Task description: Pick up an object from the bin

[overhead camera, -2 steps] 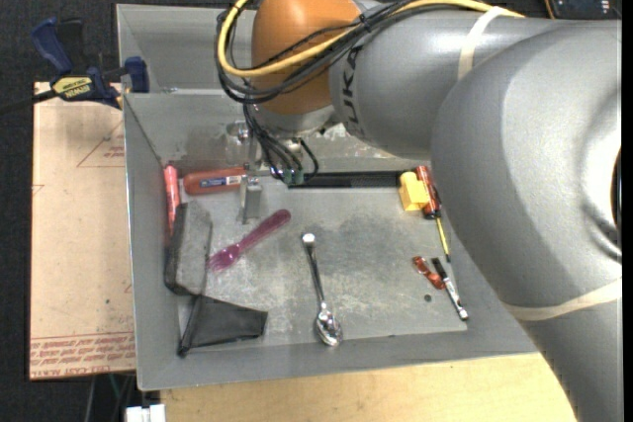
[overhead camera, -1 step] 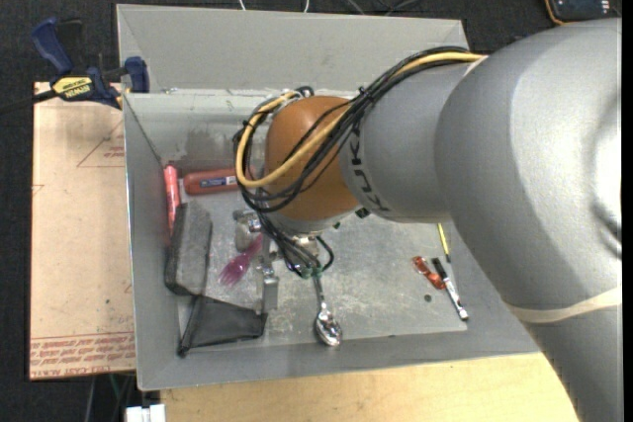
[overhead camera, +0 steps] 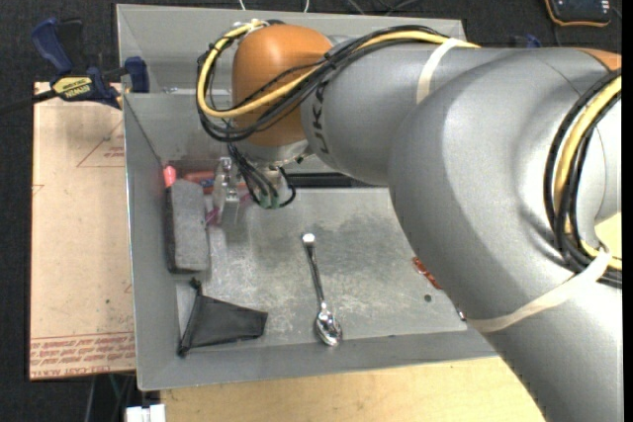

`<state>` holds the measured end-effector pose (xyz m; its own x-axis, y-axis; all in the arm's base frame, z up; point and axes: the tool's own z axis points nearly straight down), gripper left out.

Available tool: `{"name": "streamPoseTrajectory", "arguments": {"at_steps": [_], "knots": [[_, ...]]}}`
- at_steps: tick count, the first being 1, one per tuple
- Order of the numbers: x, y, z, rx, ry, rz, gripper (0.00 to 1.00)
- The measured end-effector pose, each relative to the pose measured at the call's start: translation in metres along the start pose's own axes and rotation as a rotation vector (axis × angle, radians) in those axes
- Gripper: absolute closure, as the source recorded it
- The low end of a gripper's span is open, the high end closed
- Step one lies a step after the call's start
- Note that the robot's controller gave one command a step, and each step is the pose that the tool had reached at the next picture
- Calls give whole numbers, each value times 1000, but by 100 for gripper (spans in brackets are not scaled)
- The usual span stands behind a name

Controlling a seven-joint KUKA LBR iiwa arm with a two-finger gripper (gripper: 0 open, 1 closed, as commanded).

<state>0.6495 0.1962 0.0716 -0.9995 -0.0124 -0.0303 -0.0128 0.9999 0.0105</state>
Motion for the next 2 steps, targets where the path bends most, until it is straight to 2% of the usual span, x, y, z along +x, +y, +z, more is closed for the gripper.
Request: {"name": "streamPoseTrajectory", "arguments": {"at_steps": [1, 2], "knots": [[0, 0, 0, 0, 0, 0, 100], [1, 0, -31, 1, 4, -1, 100]]}}
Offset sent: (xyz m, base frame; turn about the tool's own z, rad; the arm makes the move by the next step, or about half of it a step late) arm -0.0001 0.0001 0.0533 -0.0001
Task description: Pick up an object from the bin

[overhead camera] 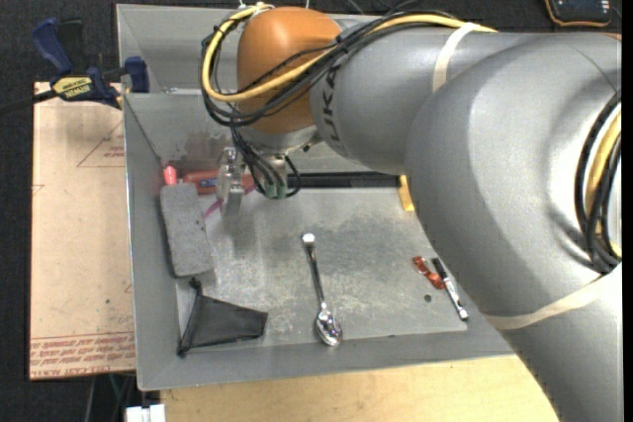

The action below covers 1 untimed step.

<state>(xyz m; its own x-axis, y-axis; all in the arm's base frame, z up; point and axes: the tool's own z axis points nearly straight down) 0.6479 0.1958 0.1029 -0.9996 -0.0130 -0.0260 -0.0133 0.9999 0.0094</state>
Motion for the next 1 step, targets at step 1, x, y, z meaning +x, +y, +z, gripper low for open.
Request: {"name": "streamPoseTrajectory", "arguments": {"at_steps": [1], "knots": [[-2, 1, -25, -2, -7, 0, 100]]}}
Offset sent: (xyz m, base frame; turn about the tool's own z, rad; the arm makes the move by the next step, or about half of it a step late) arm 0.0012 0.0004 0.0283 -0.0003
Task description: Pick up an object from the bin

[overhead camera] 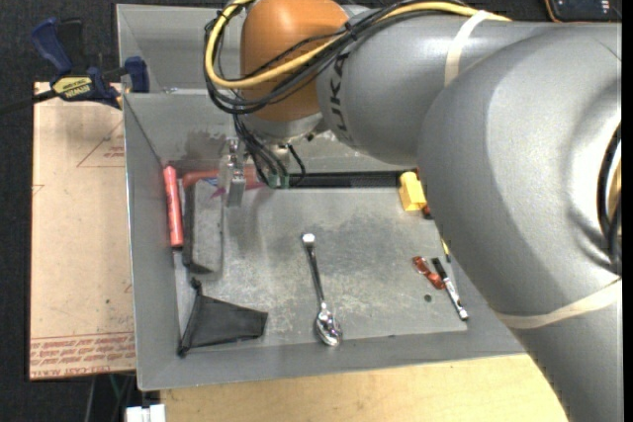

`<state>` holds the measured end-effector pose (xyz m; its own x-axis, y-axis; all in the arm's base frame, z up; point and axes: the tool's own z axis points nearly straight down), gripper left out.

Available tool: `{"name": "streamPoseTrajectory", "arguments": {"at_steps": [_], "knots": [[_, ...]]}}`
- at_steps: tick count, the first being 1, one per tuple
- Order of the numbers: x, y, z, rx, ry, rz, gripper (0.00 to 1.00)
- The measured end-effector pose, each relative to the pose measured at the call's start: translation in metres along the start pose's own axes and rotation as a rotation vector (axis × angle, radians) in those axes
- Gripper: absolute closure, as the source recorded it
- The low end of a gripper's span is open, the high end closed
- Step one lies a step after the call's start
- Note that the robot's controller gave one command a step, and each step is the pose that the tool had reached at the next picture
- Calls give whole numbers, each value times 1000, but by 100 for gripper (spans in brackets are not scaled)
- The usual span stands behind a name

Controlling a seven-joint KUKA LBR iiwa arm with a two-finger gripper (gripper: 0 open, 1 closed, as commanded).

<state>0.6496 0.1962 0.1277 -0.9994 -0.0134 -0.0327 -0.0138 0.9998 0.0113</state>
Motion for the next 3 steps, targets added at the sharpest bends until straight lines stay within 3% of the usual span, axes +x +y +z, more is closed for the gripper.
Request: {"name": "streamPoseTrajectory", "arguments": {"at_steps": [3], "knots": [[-1, 1, -21, -2, -5, -2, 100]]}}
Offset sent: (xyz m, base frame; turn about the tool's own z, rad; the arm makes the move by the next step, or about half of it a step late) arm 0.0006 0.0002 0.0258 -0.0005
